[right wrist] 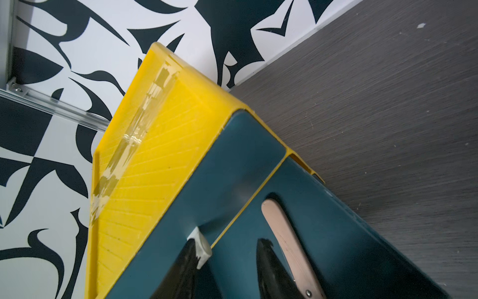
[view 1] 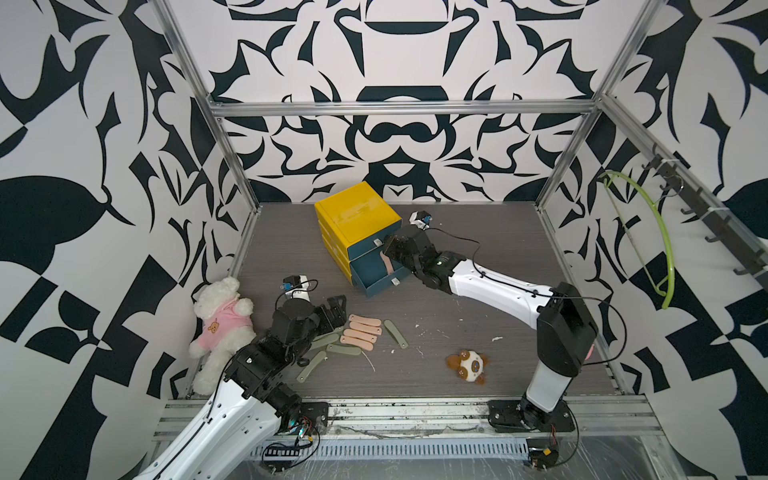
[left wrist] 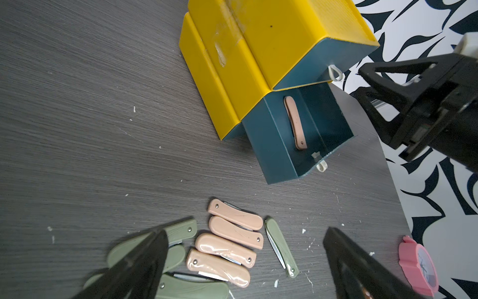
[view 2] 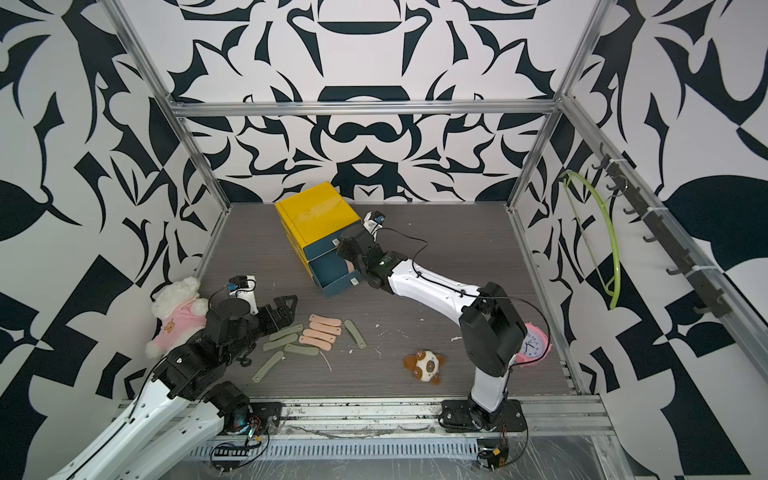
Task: Place the fruit knives into the drawer by color
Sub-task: Place the fruit knife in the drawer, then adjust the fruit knife at the center of the board.
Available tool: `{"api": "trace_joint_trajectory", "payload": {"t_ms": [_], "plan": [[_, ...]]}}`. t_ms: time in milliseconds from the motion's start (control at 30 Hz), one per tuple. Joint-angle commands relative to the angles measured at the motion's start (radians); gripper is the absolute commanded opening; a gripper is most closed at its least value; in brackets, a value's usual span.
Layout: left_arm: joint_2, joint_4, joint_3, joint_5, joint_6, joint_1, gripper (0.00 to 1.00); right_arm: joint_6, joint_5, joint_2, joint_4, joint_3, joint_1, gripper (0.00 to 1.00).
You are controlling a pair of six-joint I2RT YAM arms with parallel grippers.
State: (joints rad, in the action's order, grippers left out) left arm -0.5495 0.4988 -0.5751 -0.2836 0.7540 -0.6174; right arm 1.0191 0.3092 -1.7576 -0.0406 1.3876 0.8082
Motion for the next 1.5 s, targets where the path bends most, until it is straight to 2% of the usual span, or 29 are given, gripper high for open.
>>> {"api": "trace_joint_trajectory", "payload": {"t_ms": [0,267,433,533,667,767,1133,1333,1467], "plan": [[-0.005,0.014,-0.018,0.021,-0.028,-0.003,0.99,-0.041,-0.042,0.111,0.041,-0.013,0.000,0.40],[-0.074,0.014,-0.063,0.070,-0.083,-0.003,0.99,-0.167,-0.164,0.272,-0.030,-0.101,-0.001,0.41],[-0.200,0.008,-0.084,0.147,-0.112,-0.007,0.99,-0.235,-0.176,0.379,-0.088,-0.205,-0.001,0.42],[-0.280,0.008,-0.083,0.132,-0.111,-0.051,1.00,-0.268,-0.173,0.444,-0.090,-0.287,-0.001,0.43],[-0.359,0.022,-0.070,0.064,-0.093,-0.141,0.98,-0.285,-0.153,0.516,-0.112,-0.376,-0.002,0.44],[-0.412,0.012,-0.047,0.054,-0.079,-0.177,0.98,-0.287,-0.149,0.557,-0.118,-0.428,-0.002,0.44],[-0.528,-0.108,0.044,0.122,-0.051,-0.182,0.90,-0.277,-0.125,0.655,-0.099,-0.541,-0.002,0.46],[-0.593,-0.169,0.054,0.157,-0.039,-0.182,0.90,-0.267,-0.084,0.682,-0.099,-0.568,-0.002,0.45],[-0.641,-0.150,0.032,0.127,-0.041,-0.182,0.91,-0.258,-0.082,0.698,-0.105,-0.579,-0.002,0.45]]}}
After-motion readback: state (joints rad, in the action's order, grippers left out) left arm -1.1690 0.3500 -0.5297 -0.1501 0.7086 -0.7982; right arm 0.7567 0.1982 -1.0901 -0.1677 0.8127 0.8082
